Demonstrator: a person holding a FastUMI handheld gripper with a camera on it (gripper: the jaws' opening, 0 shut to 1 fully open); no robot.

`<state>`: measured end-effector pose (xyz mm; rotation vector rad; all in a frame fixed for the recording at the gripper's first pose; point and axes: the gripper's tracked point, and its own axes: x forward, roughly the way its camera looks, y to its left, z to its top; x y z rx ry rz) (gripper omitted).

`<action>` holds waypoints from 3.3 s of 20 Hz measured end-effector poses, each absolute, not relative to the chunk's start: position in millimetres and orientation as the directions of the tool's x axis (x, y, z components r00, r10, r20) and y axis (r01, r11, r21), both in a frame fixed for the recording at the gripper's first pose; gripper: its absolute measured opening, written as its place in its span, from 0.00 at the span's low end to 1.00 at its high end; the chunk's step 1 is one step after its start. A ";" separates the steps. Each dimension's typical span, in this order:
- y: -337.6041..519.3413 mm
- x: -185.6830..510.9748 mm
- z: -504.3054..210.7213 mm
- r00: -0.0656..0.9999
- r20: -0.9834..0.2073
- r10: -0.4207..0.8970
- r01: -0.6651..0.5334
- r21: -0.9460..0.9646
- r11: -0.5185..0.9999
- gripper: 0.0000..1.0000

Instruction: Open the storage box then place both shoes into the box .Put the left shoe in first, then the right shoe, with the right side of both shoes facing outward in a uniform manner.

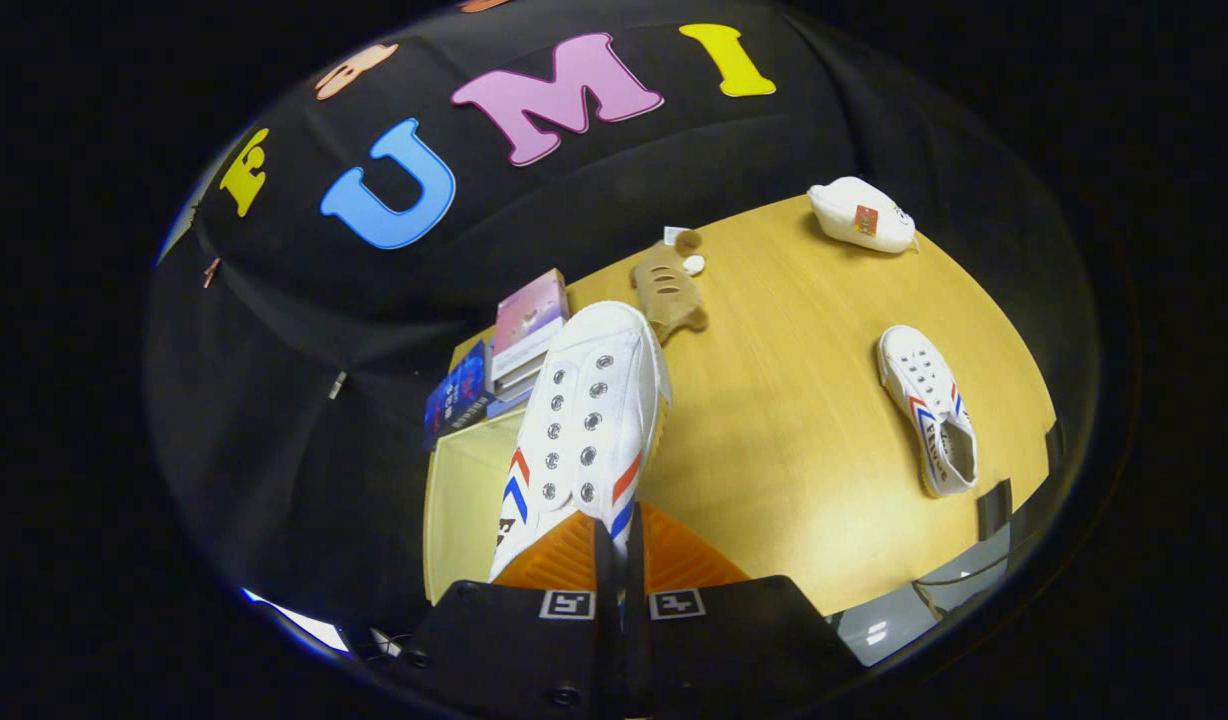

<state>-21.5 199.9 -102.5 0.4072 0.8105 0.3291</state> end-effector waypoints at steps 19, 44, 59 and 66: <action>393.1 -49.2 -187.5 0.465 -0.740 0.486 -0.230 0.430 0.873 0.05; 232.0 -15.0 -139.9 0.589 -0.618 0.521 -0.518 0.207 0.830 0.98; -112.2 55.0 -250.3 0.675 -0.731 0.100 -0.193 -0.044 0.980 0.99; -141.6 66.1 -308.3 0.596 -0.801 0.055 -0.216 -0.094 0.972 0.98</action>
